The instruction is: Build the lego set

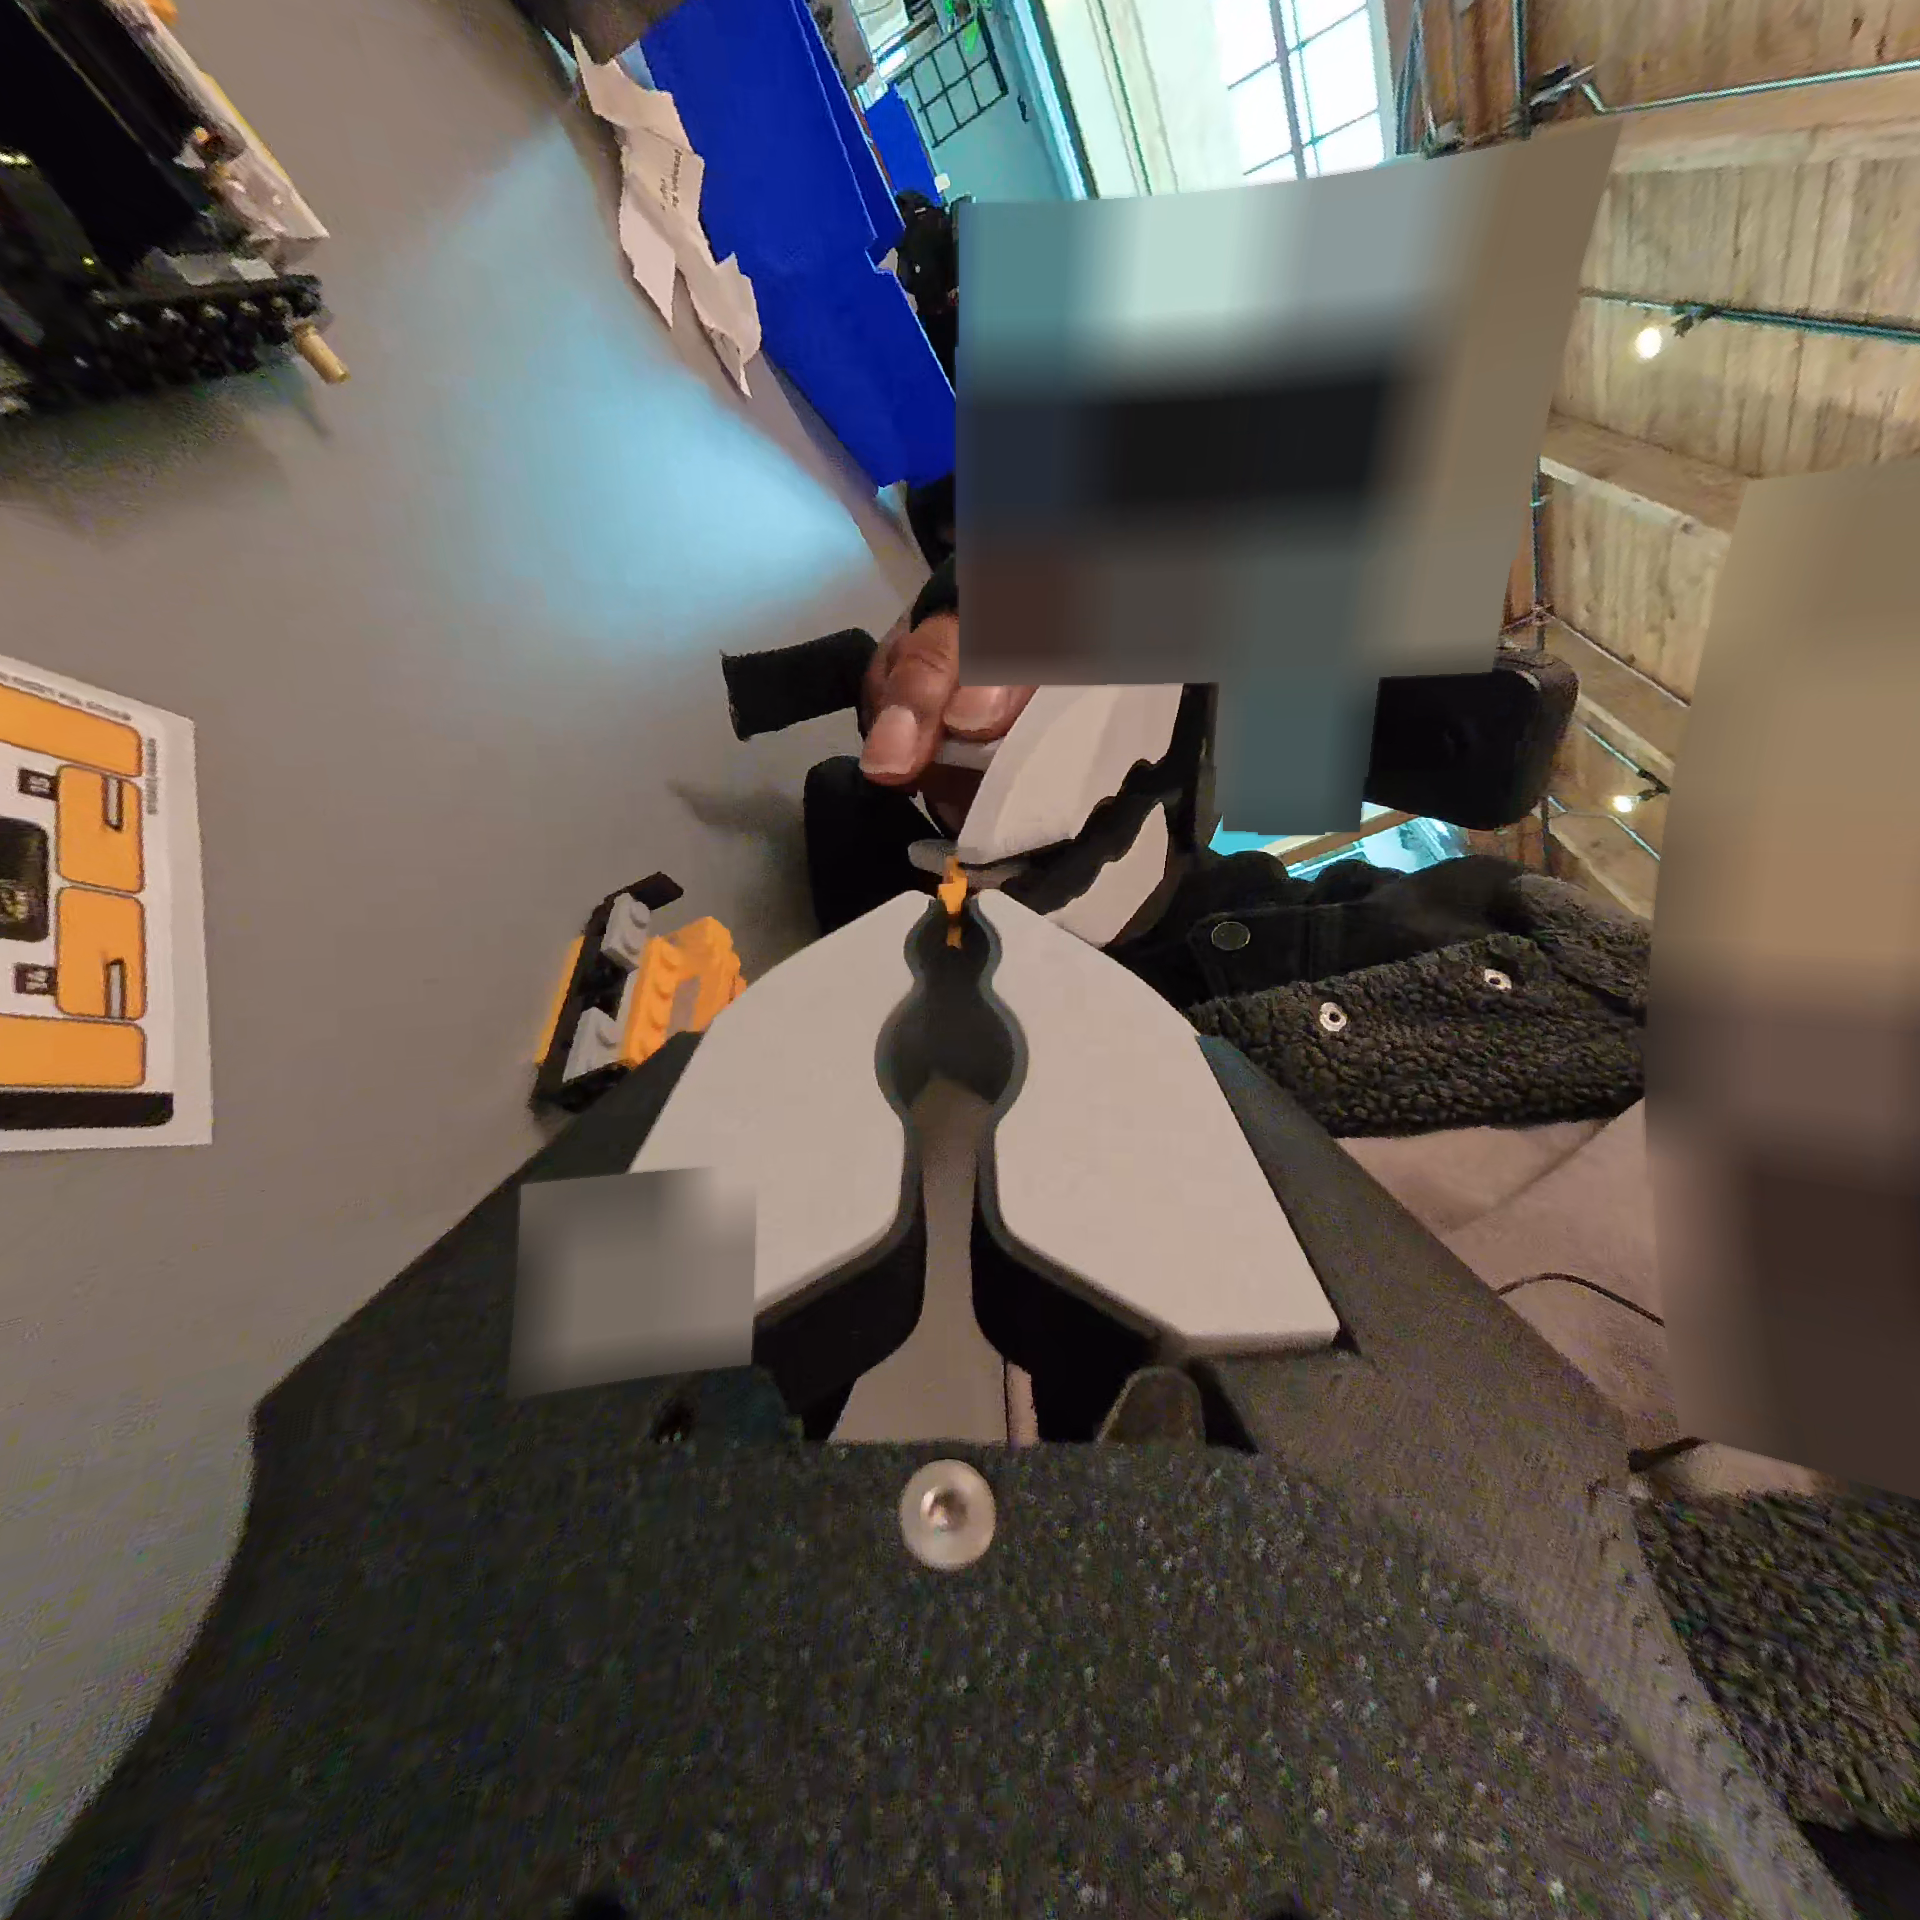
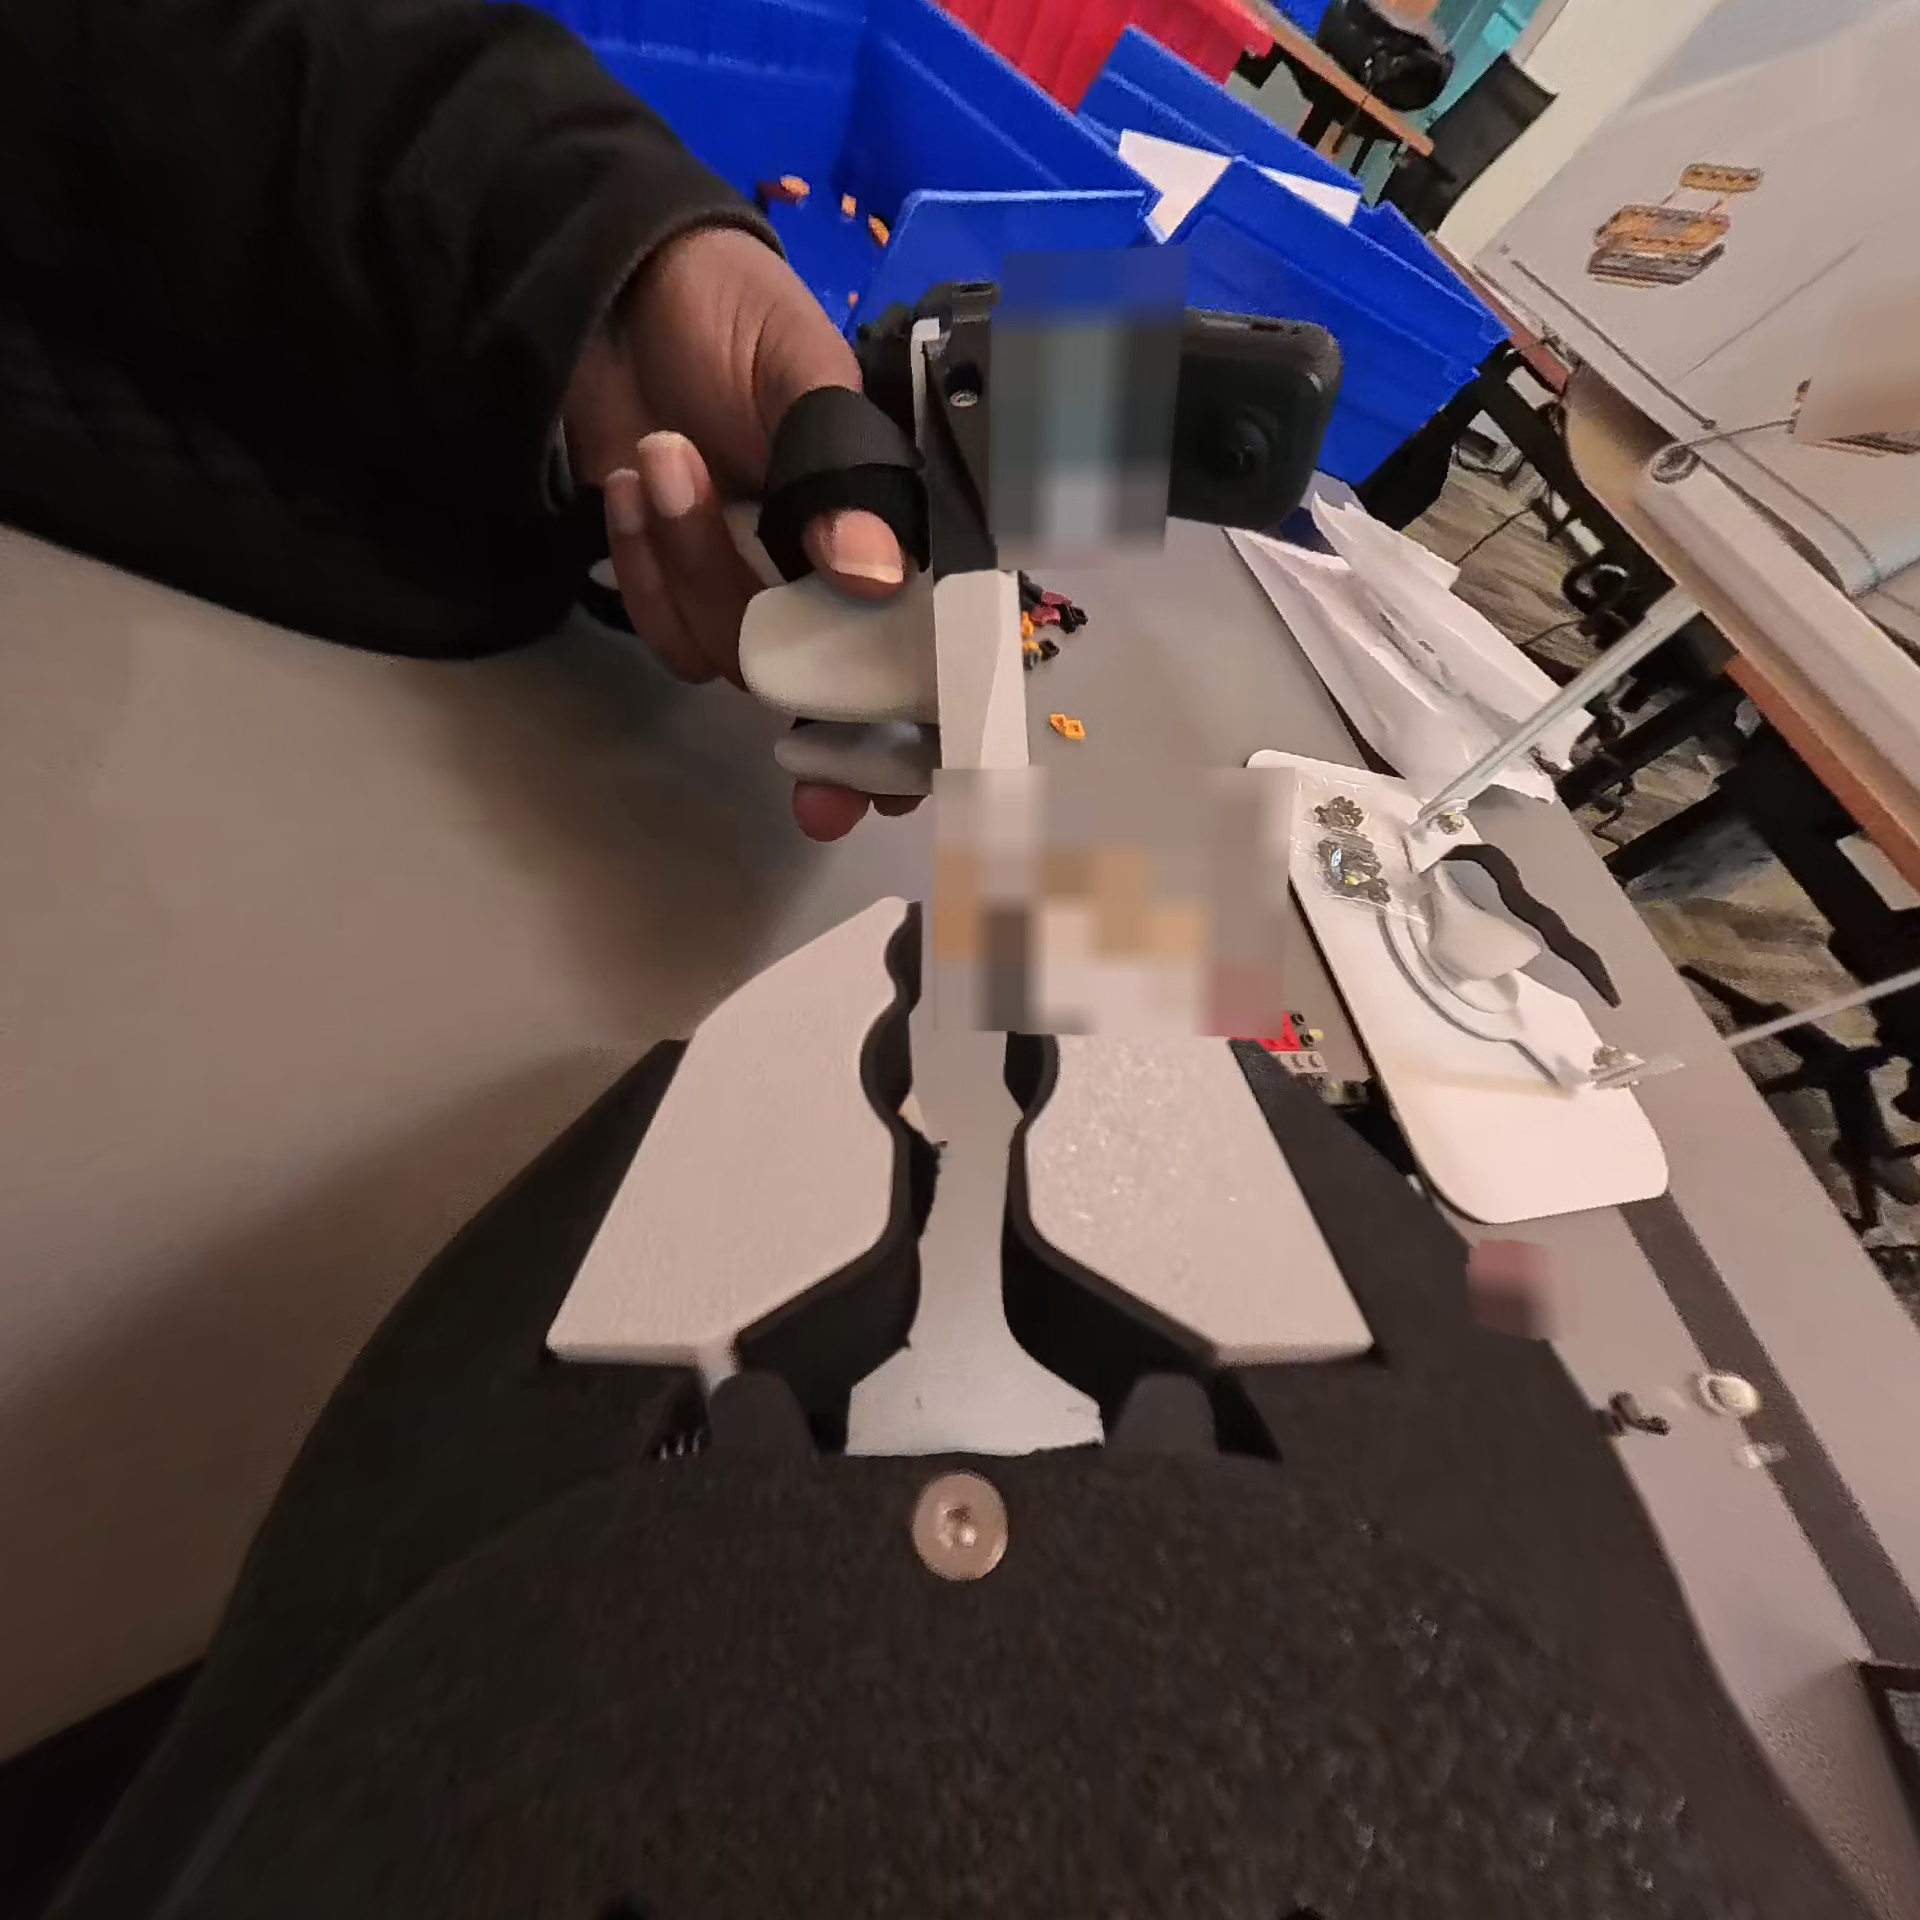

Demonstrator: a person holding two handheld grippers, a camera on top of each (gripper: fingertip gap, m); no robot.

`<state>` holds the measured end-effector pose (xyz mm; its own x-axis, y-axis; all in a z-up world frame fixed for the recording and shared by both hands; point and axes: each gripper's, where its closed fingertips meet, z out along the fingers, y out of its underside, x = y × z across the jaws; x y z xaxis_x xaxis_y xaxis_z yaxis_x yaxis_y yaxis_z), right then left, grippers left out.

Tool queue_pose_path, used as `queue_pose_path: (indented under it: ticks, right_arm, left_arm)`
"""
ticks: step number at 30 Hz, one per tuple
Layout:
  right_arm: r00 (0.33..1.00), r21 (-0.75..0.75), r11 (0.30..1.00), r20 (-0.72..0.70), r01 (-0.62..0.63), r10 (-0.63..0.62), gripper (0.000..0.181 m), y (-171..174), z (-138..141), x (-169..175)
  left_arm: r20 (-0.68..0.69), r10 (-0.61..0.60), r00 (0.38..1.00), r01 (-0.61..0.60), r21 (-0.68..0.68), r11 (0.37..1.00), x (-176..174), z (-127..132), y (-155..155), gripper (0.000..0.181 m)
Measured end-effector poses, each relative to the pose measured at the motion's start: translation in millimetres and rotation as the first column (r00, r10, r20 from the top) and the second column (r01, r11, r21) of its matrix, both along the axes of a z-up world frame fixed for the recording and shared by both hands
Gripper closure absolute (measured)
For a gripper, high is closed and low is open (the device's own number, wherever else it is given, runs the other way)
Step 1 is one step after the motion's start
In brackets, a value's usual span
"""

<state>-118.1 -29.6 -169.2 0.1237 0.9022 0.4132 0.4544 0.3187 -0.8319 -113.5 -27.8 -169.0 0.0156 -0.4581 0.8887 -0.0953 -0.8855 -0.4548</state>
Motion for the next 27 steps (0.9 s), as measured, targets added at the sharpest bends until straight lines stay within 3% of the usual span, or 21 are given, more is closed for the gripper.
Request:
queue_pose_path:
  ticks: [5, 7, 10, 14, 18, 22, 27]
  right_arm:
    - [0.997, -0.066, 0.996, 0.057, -0.051, 0.055, 0.174, 6.0, -2.5, -5.0]
    - [0.995, -0.165, 0.984, 0.063, -0.071, 0.083, 0.175, 9.5, -4.7, -6.3]
    - [0.987, -0.287, 0.954, 0.099, -0.092, 0.124, 0.175, 14.5, -14.4, -4.9]
    - [0.973, -0.357, 0.926, 0.140, -0.121, 0.181, 0.175, 11.1, -24.5, -5.6]
    - [0.969, -0.358, 0.926, 0.164, -0.118, 0.187, 0.175, 10.8, -27.4, -5.5]
    - [0.970, -0.371, 0.921, 0.156, -0.119, 0.188, 0.175, 3.4, -26.6, 3.2]
    - [0.975, -0.387, 0.920, 0.174, -0.064, 0.142, 0.175, -5.3, -33.9, 24.9]
  left_arm:
    - [-0.008, 0.029, 1.000, -0.029, -0.003, 1.000, -2.7, -2.9, 4.0, 0.179]
    - [-0.032, 0.049, 0.998, -0.047, 0.067, 0.997, -5.3, -2.6, 7.3, 0.177]
    - [-0.101, 0.066, 0.993, -0.041, 0.229, 0.972, -13.4, -4.9, 11.0, 0.160]
    - [-0.337, 0.055, 0.940, 0.124, 0.486, 0.865, -25.2, -35.5, 7.9, 0.157]
    - [-0.518, 0.065, 0.853, 0.306, 0.596, 0.743, -23.8, -67.9, 2.6, 0.144]
    - [-0.530, 0.064, 0.846, 0.344, 0.633, 0.694, -18.5, -73.5, 0.4, 0.133]
    - [-0.559, -0.007, 0.829, 0.428, 0.627, 0.650, -10.5, -74.2, -18.7, 0.152]
